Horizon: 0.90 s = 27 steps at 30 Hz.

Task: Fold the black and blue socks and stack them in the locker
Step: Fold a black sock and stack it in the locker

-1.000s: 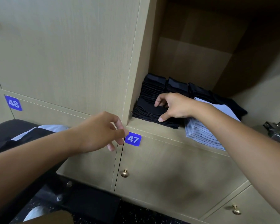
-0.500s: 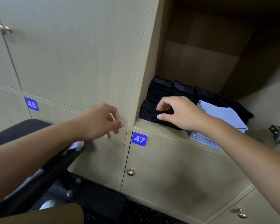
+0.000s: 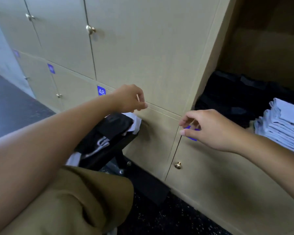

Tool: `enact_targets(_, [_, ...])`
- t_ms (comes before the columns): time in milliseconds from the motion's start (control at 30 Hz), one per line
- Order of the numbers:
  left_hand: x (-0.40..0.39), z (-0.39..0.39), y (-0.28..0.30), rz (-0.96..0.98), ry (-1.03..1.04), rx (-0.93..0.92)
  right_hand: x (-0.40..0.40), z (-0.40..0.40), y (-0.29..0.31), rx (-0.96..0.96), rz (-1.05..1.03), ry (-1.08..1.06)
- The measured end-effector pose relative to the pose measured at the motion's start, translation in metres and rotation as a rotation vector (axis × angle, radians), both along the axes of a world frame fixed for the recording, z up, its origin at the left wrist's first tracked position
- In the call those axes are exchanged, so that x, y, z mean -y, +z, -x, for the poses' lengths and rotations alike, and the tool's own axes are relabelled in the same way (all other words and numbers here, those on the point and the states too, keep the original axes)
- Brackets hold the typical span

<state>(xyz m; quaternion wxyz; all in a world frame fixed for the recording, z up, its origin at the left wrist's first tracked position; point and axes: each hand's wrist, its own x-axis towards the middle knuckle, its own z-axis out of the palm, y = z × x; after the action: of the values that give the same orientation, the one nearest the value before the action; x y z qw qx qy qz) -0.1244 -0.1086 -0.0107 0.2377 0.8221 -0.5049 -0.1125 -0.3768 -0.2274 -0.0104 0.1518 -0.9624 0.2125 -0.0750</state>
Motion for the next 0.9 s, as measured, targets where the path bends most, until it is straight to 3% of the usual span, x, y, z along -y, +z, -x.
enact_targets(267, [-0.036,-0.054,-0.004,-0.042,0.213,0.037,0.004,-0.047,-0.020,-0.021,-0.073,0.026])
enact_targets(467, [-0.063,-0.074,-0.005,-0.371,0.237,0.030,-0.007,-0.102,-0.038,-0.051,-0.077,0.125])
enact_targets(600, [-0.079,-0.081,-0.010,-0.457,0.241,0.026,-0.026,-0.134,-0.054,-0.071,-0.041,0.239])
enact_targets(900, [-0.122,-0.086,-0.048,-0.298,0.245,0.019,-0.070,-0.182,-0.084,-0.079,0.163,0.405])
